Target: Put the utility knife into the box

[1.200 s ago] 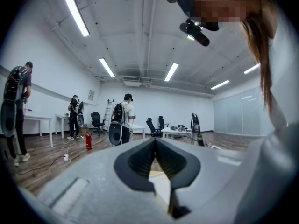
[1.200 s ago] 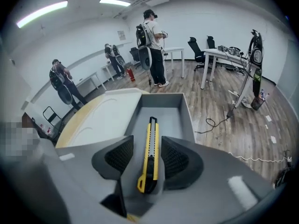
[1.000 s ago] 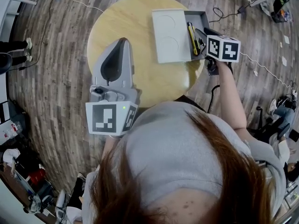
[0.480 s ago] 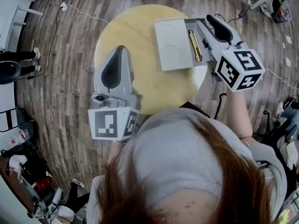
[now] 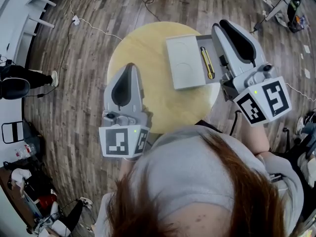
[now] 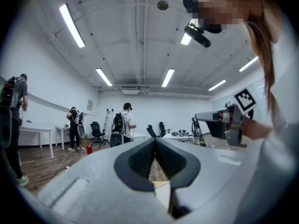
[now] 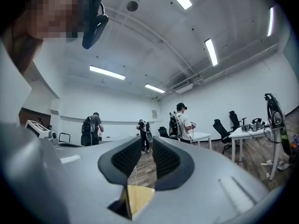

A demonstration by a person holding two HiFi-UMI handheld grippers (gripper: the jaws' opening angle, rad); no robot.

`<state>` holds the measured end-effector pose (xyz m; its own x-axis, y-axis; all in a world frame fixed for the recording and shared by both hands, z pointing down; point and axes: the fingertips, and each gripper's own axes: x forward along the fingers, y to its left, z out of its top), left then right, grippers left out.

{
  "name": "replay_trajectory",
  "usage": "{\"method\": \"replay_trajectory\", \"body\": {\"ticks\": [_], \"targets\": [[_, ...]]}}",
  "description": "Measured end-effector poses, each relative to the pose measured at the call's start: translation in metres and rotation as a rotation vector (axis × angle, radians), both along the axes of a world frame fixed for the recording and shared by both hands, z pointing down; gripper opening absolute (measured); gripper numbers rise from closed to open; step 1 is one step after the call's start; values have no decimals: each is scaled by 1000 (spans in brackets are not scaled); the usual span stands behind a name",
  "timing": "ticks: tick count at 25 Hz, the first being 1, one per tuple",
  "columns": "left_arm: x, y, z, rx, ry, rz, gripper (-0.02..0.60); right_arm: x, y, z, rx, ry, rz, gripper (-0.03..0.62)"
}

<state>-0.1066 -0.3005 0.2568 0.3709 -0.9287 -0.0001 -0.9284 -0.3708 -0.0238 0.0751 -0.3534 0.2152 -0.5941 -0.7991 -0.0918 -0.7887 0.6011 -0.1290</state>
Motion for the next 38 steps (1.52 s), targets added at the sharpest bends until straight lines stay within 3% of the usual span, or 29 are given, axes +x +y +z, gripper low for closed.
{"method": "replay_trajectory", "body": {"ticks": [10, 17, 38], "targets": [[2, -2, -9, 16, -3, 6, -6, -4, 11, -28, 75, -12, -22, 13], [2, 0, -8, 24, 3, 3, -6, -4, 21, -35, 109, -6, -23, 5], [16, 24, -4, 46, -24, -43, -6, 1, 49, 1, 44, -20, -103, 5]]}}
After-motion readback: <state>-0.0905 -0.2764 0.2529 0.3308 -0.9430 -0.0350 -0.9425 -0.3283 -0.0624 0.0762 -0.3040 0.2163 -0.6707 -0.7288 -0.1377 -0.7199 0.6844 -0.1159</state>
